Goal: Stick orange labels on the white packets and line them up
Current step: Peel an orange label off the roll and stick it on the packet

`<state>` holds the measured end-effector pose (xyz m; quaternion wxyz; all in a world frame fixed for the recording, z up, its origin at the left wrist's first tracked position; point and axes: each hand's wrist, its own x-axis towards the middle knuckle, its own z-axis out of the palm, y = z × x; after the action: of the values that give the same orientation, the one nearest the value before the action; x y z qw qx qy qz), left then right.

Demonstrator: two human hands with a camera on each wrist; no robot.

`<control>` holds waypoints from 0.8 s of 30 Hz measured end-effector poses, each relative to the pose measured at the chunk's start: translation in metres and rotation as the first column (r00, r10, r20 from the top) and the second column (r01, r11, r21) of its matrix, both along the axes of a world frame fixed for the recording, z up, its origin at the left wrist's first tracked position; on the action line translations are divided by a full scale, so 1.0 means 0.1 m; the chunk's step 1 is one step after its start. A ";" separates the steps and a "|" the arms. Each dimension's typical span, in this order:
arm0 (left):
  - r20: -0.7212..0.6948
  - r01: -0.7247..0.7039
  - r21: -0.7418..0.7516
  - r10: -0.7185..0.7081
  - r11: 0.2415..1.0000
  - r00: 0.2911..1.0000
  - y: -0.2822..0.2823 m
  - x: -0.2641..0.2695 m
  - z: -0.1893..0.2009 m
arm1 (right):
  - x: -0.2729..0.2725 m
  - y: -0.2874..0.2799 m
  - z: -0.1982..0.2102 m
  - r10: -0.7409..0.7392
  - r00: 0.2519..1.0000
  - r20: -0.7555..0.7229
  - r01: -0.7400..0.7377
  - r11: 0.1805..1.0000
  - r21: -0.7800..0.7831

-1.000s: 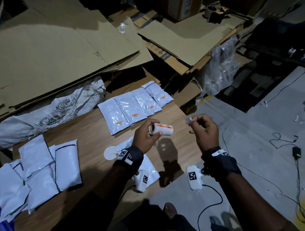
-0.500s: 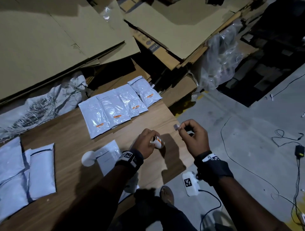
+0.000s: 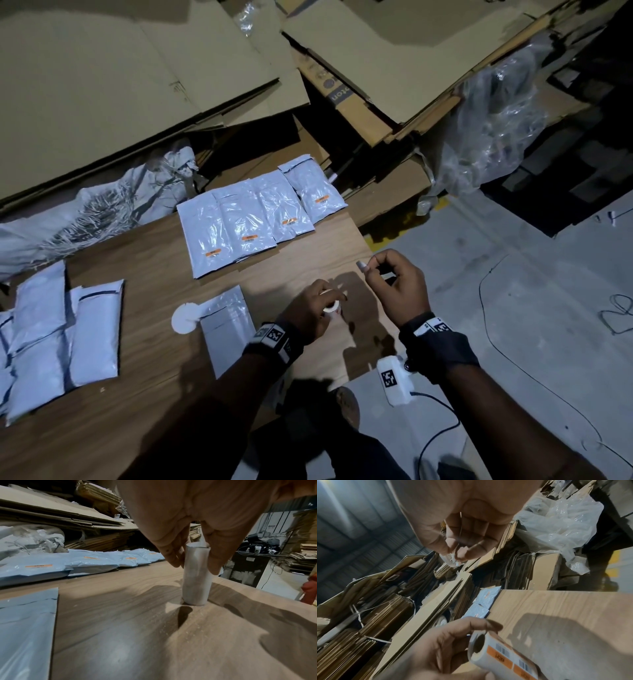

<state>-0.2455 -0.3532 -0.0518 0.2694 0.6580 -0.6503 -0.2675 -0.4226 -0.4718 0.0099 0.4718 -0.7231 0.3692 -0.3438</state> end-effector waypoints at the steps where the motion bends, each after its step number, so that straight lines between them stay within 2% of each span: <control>1: -0.009 0.004 0.012 -0.004 1.000 1.000 0.01 0.01 0.02 | 0.01 0.00 0.01 0.006 1.000 0.004 -0.006 1.000 -0.010; 4: -0.046 -0.008 -0.078 0.005 0.997 0.999 -0.02 0.07 0.11 | 0.02 0.02 0.05 0.020 1.000 0.011 -0.019 0.999 -0.045; 7: -0.048 -0.144 -0.196 0.137 0.970 0.989 0.03 0.13 0.30 | 0.06 0.06 0.10 0.037 0.999 -0.004 -0.037 0.992 -0.124; 8: -0.096 -0.227 -0.208 0.211 0.951 0.973 0.06 0.14 0.38 | 0.08 0.08 0.11 0.054 0.998 -0.011 -0.055 0.984 -0.167; 9: -0.193 -0.337 -0.172 0.304 0.926 0.933 0.09 0.15 0.48 | 0.09 0.11 0.13 0.079 0.997 -0.019 -0.081 0.974 -0.212; 11: -0.464 -0.476 -0.005 0.420 0.879 0.780 0.16 0.18 0.66 | 0.14 0.20 0.19 0.143 0.989 -0.034 -0.147 0.944 -0.297; 13: -0.643 -0.460 0.141 0.434 0.877 0.630 0.24 0.24 0.83 | 0.21 0.31 0.24 0.204 0.978 -0.052 -0.208 0.906 -0.369; 14: -0.683 -0.432 0.176 0.426 0.885 0.594 0.29 0.28 0.90 | 0.25 0.37 0.26 0.228 0.972 -0.065 -0.234 0.887 -0.398; 16: -0.696 -0.411 0.179 0.411 0.894 0.590 0.41 0.34 1.01 | 0.35 0.48 0.32 0.266 0.959 -0.097 -0.280 0.850 -0.445; 24: -0.734 -0.481 0.050 0.359 0.875 0.577 0.97 0.71 1.17 | 0.75 0.97 0.53 0.349 0.924 -0.156 -0.376 0.758 -0.532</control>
<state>-0.1745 -0.2566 0.0652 0.6090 0.6103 -0.3334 -0.3814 -0.3475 -0.3744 0.0626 0.2912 -0.8936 0.1181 -0.3204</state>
